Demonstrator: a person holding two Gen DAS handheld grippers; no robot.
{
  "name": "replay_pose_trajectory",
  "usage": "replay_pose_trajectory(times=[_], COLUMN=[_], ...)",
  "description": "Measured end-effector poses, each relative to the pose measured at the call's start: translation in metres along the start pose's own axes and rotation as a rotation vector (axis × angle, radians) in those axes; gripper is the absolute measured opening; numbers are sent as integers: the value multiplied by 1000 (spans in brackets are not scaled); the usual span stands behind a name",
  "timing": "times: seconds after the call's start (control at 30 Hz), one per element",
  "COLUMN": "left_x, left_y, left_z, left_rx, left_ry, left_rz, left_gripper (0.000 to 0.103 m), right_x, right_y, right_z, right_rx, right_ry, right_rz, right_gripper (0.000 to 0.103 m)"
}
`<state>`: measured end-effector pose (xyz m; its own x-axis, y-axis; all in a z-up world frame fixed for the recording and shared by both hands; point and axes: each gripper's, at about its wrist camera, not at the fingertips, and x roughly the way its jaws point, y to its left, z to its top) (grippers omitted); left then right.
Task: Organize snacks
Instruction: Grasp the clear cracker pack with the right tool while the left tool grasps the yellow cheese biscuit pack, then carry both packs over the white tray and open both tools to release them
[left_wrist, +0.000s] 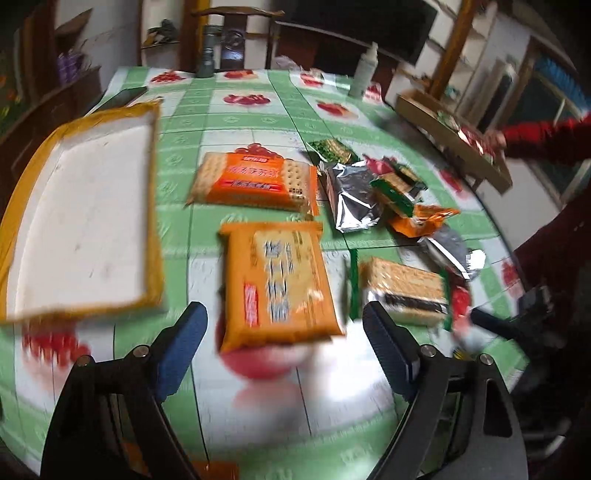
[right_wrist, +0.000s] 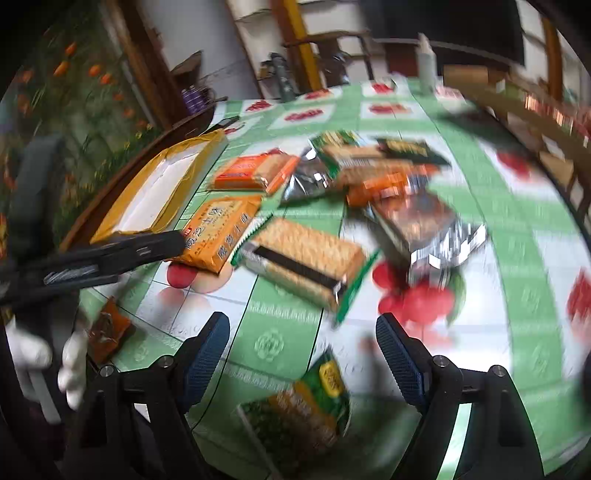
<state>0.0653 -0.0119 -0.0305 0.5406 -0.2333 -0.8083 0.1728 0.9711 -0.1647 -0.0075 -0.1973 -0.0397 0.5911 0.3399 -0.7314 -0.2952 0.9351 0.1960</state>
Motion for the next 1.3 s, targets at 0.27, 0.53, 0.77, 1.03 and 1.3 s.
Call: replay_pose_trajectory(times=[0.27,0.53,0.77,1.03,1.3], left_x=[40,45,40,13,-40], left_y=[9,-1,-8,18,57], left_z=[6,13,7,-9,-4], left_rx=[14,74,132,-11,-136], left_ry=[77,69,29,-2,-110], left_rz=[29,84,52,-67,-100], left_gripper=[86,86,71,71,71], right_x=[32,73,68,52,25], right_y=[7,13,21,24,40], right_z=[40,55,46,36,49], right_rx=[-328,-404,-393,-313,-260], right_ry=[82,188,181,172,120], right_rz=[9,53,64,111,166], right_gripper=[83,83,58,48,48])
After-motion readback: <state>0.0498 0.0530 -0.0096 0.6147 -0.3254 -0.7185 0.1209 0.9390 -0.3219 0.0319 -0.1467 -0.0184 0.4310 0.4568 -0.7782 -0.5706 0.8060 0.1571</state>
